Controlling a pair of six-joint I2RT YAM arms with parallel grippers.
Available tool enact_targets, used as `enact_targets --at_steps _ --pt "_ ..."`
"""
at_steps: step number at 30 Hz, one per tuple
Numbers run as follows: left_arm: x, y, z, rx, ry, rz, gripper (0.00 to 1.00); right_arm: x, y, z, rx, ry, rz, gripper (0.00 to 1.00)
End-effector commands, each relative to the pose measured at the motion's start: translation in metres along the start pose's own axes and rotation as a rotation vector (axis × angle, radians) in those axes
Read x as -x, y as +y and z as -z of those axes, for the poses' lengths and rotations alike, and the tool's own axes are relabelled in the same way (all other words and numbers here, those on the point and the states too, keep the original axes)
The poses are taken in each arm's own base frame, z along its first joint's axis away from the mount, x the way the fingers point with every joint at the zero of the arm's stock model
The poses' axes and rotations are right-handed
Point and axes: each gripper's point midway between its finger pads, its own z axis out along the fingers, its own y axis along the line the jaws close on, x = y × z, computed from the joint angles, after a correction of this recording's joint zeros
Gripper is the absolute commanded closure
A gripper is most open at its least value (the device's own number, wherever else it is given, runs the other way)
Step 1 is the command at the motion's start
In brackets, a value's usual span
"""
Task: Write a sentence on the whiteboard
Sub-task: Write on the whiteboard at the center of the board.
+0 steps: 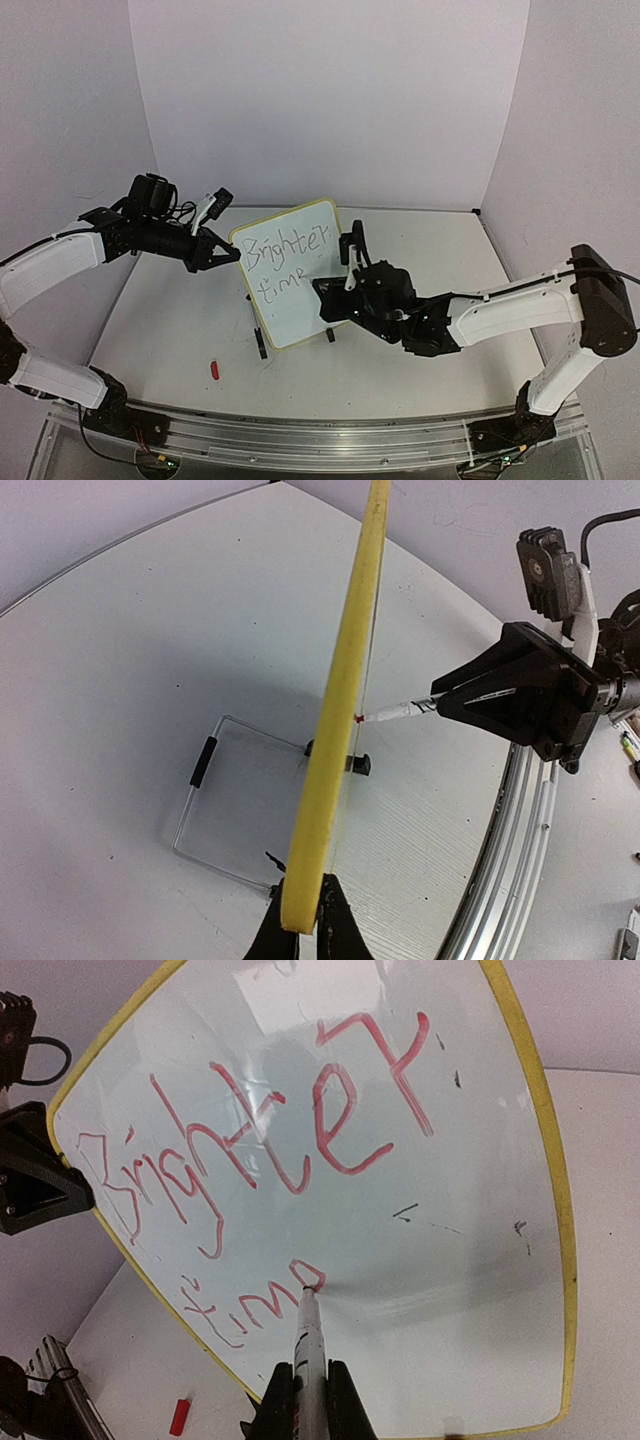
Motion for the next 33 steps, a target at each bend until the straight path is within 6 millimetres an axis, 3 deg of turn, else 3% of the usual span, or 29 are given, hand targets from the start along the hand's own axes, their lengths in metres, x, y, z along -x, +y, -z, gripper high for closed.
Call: enact_targets --at_steps 1,9,21,33 --pt "-0.026 0.013 -0.003 0.075 0.091 0.004 1.00 -0.011 -0.012 -0.003 -0.041 0.023 -0.009 1.00" --pt "-0.026 0.013 -0.003 0.074 0.090 0.002 1.00 -0.010 -0.017 -0.002 -0.068 0.023 -0.006 1.00" --pt "-0.026 0.013 -0.003 0.075 0.091 0.004 1.00 0.009 -0.015 0.007 -0.074 -0.027 0.007 1.00" --pt "-0.026 0.013 -0.003 0.075 0.090 0.003 1.00 0.027 -0.006 0.028 0.007 -0.071 -0.001 1.00"
